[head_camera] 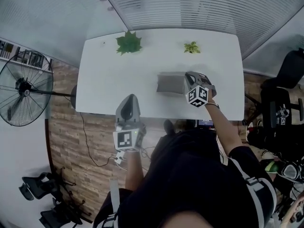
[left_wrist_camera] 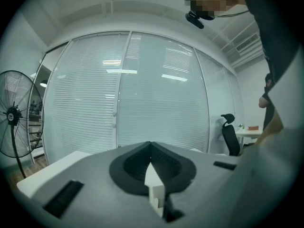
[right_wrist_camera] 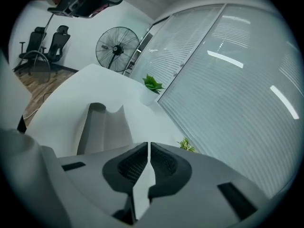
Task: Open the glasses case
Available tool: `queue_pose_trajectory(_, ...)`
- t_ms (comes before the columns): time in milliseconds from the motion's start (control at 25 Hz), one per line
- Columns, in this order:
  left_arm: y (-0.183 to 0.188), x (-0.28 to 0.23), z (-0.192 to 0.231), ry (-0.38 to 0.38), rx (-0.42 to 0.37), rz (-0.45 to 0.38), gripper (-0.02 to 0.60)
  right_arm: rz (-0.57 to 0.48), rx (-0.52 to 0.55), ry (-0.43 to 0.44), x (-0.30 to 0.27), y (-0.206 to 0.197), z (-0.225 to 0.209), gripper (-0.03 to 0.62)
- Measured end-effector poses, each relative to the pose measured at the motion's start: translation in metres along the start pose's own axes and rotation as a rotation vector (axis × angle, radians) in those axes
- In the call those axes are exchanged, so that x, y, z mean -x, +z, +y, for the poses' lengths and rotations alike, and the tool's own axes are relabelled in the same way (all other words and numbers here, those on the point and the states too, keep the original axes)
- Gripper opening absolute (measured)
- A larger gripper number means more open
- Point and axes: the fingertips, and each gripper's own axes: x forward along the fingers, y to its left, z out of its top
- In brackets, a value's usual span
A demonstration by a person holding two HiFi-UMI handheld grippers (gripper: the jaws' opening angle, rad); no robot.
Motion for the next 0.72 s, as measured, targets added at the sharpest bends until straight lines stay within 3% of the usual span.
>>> queue_pose_trajectory(160,0.002,-0.005,-0.005,-0.016,0.004,-0.007,0.000,-0.070,-0.165,-0.040,0.020,0.013,-0.025,0.024)
queue_pose_trajectory(360,0.013,-0.012,0.000,-0.011,0.033,-0.027,0.000,-0.313,-0.521,-0.116,0.095,0.061,-0.088,0.015)
queue_pose_trajectory(480,0.015,-0.019,0.003,-0.026,0.033,-0.046,0.000,-0.412,-0.597,-0.191,0.151,0.077,-0.117,0.015)
queue_pose_trajectory(720,0.023,-0.037,-0.006,-0.092,0.005,-0.060,0.000,-0.501,-0.680,-0.333,0.247,0.084,-0.141,0.015)
